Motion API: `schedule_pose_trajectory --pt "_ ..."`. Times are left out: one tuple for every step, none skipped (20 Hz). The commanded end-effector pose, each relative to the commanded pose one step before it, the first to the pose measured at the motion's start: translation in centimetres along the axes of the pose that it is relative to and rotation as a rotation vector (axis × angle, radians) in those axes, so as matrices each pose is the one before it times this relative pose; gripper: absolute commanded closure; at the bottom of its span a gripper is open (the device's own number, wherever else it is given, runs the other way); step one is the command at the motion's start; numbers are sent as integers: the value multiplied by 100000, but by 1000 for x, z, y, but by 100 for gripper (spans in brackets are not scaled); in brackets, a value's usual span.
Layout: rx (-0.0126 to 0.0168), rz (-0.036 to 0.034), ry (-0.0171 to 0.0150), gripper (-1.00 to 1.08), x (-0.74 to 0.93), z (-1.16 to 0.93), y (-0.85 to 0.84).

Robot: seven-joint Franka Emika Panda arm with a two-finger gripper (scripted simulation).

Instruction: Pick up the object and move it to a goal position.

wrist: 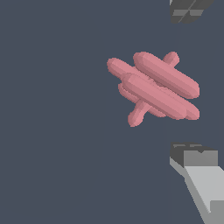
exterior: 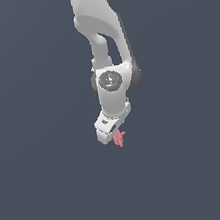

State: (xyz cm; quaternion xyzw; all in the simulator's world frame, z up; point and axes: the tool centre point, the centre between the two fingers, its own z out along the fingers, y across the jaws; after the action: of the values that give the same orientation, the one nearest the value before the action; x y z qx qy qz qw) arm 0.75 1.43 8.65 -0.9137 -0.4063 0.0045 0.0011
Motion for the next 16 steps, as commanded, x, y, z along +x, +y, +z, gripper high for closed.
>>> schedule_pose_trajectory --pt "-236 -4182 275 -92 5 232 189" --pt "-68 -1276 79 -92 -7 76 60" --pt "-61 -1143 71 -92 -6 68 52" --pt "-54 -1007 63 -92 -7 60 47" --pt "-47 -873 55 -92 -6 52 40" --pt "-41 -741 46 -92 -4 44 33" --pt "-33 -604 38 -92 -5 36 28" --pt "-26 -472 30 -92 -3 28 21" --pt "-18 -330 21 -92 -5 20 17" --pt "-11 -206 13 -92 1 12 7" --pt "-4 -69 4 -92 0 4 2" --pt "39 455 -41 -92 -12 -14 -15" --pt "0 0 0 -92 -2 38 1" --pt "0 0 0 -92 -7 114 2" --pt "0 0 0 -92 -12 190 4" --pt "-5 -69 3 -92 18 261 -22"
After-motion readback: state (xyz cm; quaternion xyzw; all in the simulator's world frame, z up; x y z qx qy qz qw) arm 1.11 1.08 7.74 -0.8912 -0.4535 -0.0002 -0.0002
